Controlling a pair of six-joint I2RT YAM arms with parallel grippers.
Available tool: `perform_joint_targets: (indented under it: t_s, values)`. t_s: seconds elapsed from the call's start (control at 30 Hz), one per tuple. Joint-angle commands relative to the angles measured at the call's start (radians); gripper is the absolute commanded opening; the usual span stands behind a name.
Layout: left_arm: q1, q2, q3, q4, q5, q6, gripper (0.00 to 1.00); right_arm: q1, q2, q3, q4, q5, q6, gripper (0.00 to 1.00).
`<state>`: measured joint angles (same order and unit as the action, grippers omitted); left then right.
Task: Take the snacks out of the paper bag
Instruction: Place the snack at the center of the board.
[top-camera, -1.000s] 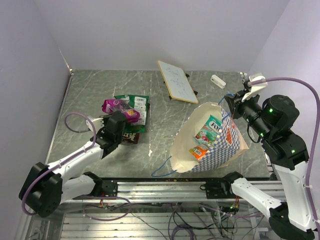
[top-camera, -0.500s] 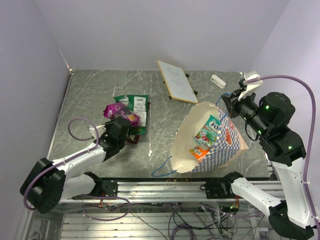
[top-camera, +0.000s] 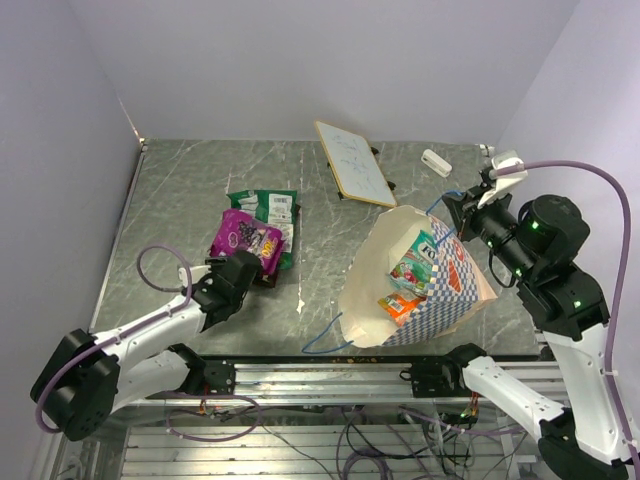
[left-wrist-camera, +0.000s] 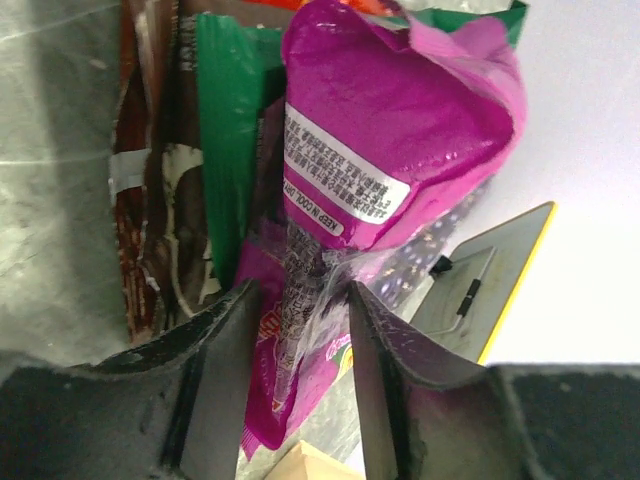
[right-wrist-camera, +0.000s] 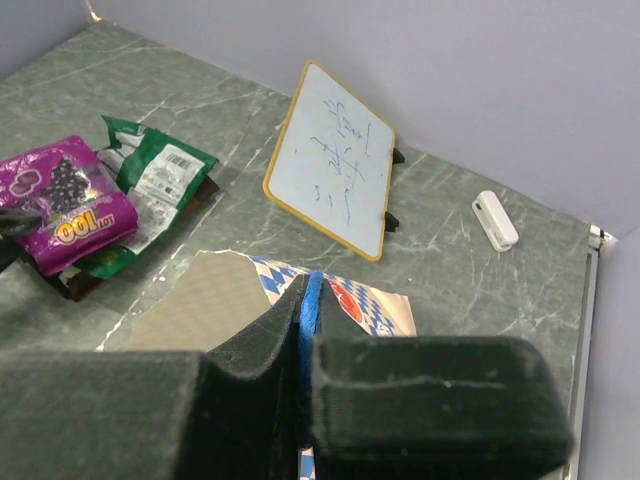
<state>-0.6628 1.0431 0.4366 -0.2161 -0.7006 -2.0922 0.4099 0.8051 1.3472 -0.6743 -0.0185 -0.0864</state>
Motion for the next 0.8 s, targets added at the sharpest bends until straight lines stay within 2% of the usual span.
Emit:
perform_joint_targets:
  t_s: [0.0,0.13,0.27,0.43,0.5,0.6,0.77]
  values:
    - [0.020,0.027,-0.035,0.006,0.112,-0.013,0.52,0.002,-0.016,-0.005,0.025,0.003,0.016,0.00]
    - [0.074,0.079,-0.064,0.138,0.211,0.045,0.51,0.002,-0.017,-0.003,0.021,-0.006,0.018,0.00]
    - [0.115,0.030,-0.021,0.072,0.236,0.131,0.56,0.002,-0.008,0.007,0.018,-0.006,0.011,0.00]
    - [0.147,-0.077,0.020,-0.078,0.340,0.165,0.76,0.001,0.001,0.013,0.020,0.008,-0.018,0.00]
    - [0.162,-0.134,-0.005,-0.075,0.422,0.161,0.98,0.001,-0.002,0.009,0.020,0.019,-0.031,0.00]
    - [0.166,-0.239,0.006,-0.141,0.460,0.178,0.99,0.001,-0.006,-0.005,0.026,0.031,-0.038,0.00]
    - [0.170,-0.347,0.151,-0.395,0.410,0.314,1.00,0.001,-0.004,-0.025,0.033,0.012,-0.029,0.00]
